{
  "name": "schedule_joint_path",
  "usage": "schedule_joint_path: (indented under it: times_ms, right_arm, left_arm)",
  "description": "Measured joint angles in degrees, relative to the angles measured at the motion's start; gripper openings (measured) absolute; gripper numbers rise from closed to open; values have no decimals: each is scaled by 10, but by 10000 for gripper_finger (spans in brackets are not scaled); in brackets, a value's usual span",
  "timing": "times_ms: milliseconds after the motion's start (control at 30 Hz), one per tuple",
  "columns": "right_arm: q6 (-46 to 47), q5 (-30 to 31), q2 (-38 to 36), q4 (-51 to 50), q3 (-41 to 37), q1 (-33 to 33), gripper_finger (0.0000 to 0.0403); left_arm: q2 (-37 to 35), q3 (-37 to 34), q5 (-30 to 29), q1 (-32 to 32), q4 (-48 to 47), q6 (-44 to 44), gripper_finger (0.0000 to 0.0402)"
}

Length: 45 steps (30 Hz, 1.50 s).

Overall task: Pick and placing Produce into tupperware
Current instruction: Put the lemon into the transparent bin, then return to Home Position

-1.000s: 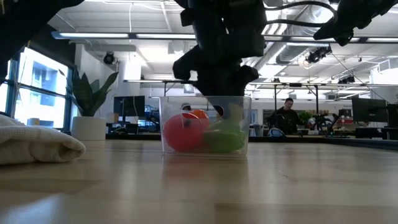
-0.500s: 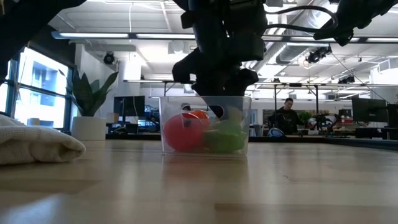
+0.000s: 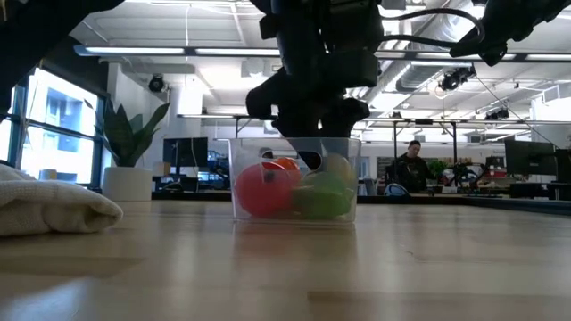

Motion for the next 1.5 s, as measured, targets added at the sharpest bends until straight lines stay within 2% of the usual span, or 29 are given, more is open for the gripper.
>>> schedule_joint_path:
  times_ms: [200, 367, 600, 767, 867, 967, 1033, 1300, 1400, 1500]
  right_arm:
    - [0, 0, 0, 0, 0, 0, 0]
    - [0, 0, 0, 0, 0, 0, 0]
    - [0, 0, 0, 0, 0, 0, 0]
    - [0, 0, 0, 0, 0, 0, 0]
    - [0, 0, 0, 0, 0, 0, 0]
    - [0, 0, 0, 0, 0, 0, 0]
    - [0, 0, 1, 0, 0, 0, 0]
    - [0, 0, 0, 0, 0, 0, 0]
    - [0, 0, 0, 0, 0, 0, 0]
    - [0, 0, 0, 0, 0, 0, 0]
  left_arm:
    - [-2, 51, -16, 0, -47, 5, 248]
    - [-2, 120, -39, 0, -104, 7, 248]
    - [-6, 254, -51, 4, -261, -14, 248]
    - [-82, 208, -55, 24, -286, -56, 248]
    - [-115, 188, -95, 36, -327, -83, 248]
    - [-159, 134, -149, 39, -333, -111, 248]
    - [-206, 69, -161, 39, -305, -122, 248]
    - [-487, -306, -156, 38, -26, -164, 248]
    - [-583, -403, -149, 39, 68, -199, 248]
    - [-671, -465, -127, 38, 139, -219, 248]
